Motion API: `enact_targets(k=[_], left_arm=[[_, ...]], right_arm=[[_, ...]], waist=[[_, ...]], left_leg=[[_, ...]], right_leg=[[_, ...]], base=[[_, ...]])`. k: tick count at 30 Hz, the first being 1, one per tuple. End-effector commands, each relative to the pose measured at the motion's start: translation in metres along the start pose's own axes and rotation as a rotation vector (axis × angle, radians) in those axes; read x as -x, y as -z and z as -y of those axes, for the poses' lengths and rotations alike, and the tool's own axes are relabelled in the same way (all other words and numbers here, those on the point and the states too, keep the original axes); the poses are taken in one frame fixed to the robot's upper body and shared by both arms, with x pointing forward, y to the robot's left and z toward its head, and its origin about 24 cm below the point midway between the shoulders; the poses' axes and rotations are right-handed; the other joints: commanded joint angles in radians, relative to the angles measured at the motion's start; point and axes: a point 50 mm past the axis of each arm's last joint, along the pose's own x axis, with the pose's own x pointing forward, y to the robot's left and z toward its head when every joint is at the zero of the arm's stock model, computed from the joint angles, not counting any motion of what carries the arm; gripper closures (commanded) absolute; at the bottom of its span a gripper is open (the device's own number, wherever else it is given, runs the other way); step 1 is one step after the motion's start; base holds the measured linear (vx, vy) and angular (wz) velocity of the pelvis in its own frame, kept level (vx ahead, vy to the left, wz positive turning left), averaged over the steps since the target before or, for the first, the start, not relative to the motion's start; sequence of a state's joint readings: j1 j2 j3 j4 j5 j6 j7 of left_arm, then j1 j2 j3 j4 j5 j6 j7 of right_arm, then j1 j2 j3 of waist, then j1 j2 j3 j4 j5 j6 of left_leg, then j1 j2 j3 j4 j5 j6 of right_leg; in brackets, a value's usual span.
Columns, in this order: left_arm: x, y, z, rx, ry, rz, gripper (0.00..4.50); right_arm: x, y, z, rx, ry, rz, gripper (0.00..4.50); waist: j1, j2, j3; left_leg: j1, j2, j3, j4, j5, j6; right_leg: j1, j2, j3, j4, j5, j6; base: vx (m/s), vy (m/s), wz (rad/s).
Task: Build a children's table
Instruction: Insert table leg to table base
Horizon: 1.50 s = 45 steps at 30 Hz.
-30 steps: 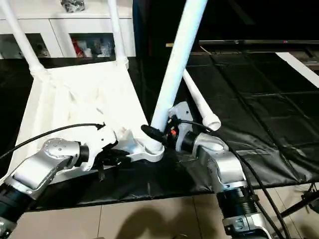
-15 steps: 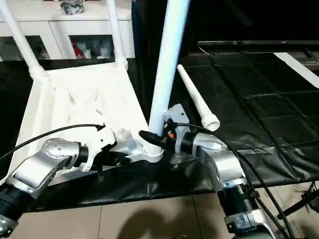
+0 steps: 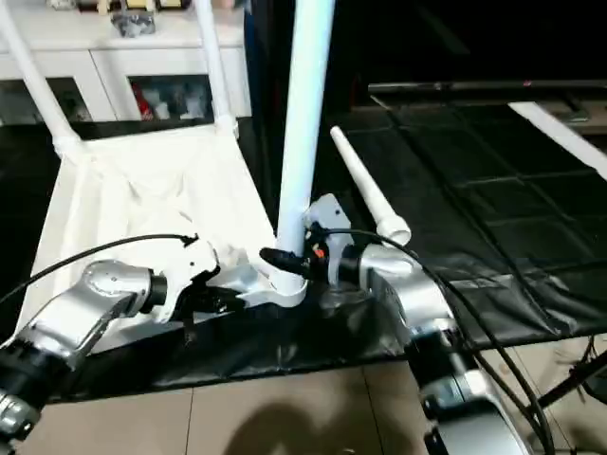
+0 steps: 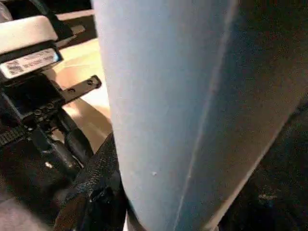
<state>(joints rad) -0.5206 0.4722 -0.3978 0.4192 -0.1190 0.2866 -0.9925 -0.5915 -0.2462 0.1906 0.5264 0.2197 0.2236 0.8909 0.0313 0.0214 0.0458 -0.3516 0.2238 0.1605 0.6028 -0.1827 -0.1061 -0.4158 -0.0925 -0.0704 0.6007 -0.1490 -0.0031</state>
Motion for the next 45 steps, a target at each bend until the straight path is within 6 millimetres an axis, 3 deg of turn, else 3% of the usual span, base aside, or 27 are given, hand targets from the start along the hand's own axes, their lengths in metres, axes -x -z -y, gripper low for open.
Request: enact_targets(k=[1,8,11,14,22,29,36,45], left_arm=[[0.008,-0.013,-0.013,-0.046,-0.086,0.054,4.5],[0.009,-0.019,-0.008,-0.04,-0.041,0.119,4.5],[0.009,-0.018,-0.008,-0.034,-0.032,0.116,4.5],[0.011,-0.017,-0.011,-0.032,-0.061,0.12,3.95],[0.013,-0.012,-0.01,-0.029,-0.063,0.09,3.95],[0.013,-0.006,-0.006,-0.027,-0.036,0.04,3.95],[0.015,-0.001,-0.01,-0.031,-0.072,-0.017,3.95],[0.015,-0.006,-0.008,0.038,-0.031,0.025,3.95]], right_arm=[[0.002,0.017,0.002,-0.029,0.028,-0.076,2.59],[0.003,0.016,-0.001,-0.063,0.03,-0.014,2.59],[0.004,0.018,-0.002,-0.085,0.035,0.006,2.59],[0.006,0.019,-0.003,-0.113,0.047,0.027,2.59],[0.01,0.02,-0.006,-0.122,0.056,0.042,2.59],[0.009,0.02,-0.007,-0.106,0.051,0.027,2.59],[0.008,0.019,-0.008,-0.091,0.04,0.017,2.59],[0.008,0.019,-0.008,-0.083,0.039,0.009,2.59]], waist=[[-0.005,0.001,-0.053],[-0.008,0.011,-0.052],[-0.008,0.011,-0.055],[-0.003,0.011,-0.056],[0.001,0.014,-0.061],[0.0,0.015,-0.059],[-0.001,0.013,-0.056],[-0.002,0.016,-0.056]], left_leg=[[0.009,-0.024,0.004,-0.071,-0.417,0.003],[0.012,-0.015,-0.004,-0.084,-0.462,0.01],[0.012,-0.014,-0.003,-0.085,-0.453,0.01],[0.009,-0.014,0.0,-0.086,-0.421,0.011],[0.003,-0.01,0.003,-0.091,-0.362,0.005],[0.004,-0.009,0.003,-0.093,-0.363,0.003],[0.005,-0.01,0.002,-0.093,-0.38,0.003],[0.005,-0.01,0.001,-0.094,-0.383,0.003]], right_leg=[[0.035,-0.024,-0.002,-0.121,-0.669,-0.037],[0.044,-0.029,-0.017,-0.126,-0.599,-0.073],[0.046,-0.031,-0.011,-0.119,-0.56,-0.095],[0.048,-0.032,-0.003,-0.11,-0.511,-0.123],[0.057,-0.03,0.007,-0.091,-0.395,-0.169],[0.058,-0.031,0.008,-0.092,-0.404,-0.168],[0.055,-0.031,0.006,-0.1,-0.463,-0.144],[0.053,-0.031,0.005,-0.101,-0.467,-0.143]], base=[[0.0,0.0,0.0],[0.0,0.0,0.0],[0.0,0.0,0.0],[0.0,0.0,0.0],[0.0,0.0,0.0],[0.0,0.0,0.0],[0.0,0.0,0.0],[0.0,0.0,0.0]])
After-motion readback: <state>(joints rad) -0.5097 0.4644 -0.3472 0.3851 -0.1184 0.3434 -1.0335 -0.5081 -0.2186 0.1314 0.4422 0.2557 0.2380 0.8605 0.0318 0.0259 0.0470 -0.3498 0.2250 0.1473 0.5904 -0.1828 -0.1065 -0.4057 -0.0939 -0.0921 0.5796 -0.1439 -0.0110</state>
